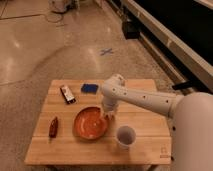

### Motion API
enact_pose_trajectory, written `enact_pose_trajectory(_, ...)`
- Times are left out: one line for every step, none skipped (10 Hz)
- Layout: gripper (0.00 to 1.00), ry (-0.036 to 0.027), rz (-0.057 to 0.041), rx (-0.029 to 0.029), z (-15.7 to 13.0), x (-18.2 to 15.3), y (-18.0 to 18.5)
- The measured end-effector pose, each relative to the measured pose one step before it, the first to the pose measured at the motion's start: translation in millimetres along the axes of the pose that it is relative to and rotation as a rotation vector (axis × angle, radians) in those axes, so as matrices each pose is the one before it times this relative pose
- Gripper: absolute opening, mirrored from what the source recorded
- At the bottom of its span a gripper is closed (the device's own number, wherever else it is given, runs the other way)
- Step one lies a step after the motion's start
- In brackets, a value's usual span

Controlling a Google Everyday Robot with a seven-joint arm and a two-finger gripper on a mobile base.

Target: Drag the ceramic bowl in a circle

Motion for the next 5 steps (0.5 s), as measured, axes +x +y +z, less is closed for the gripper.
enact_pose_trajectory(0.28,-0.00474,0.00311,0.00352,0.83,-0.61,-0.59)
enact_pose_trajectory(0.18,-0.00303,-0.00045,-0.00398,-0.28,-0.6,1.13)
enact_pose_trajectory(0.1,-0.00374,0.00067,-0.00185,-0.99,-1.85,1.32)
enact_pose_trajectory(0.02,-0.0014,-0.0033,-0.00936,-2.65,-1.76,3.21)
enact_pose_trajectory(0.0,-0.00391,-0.00732,-0.01136,-3.24,-3.03,3.54)
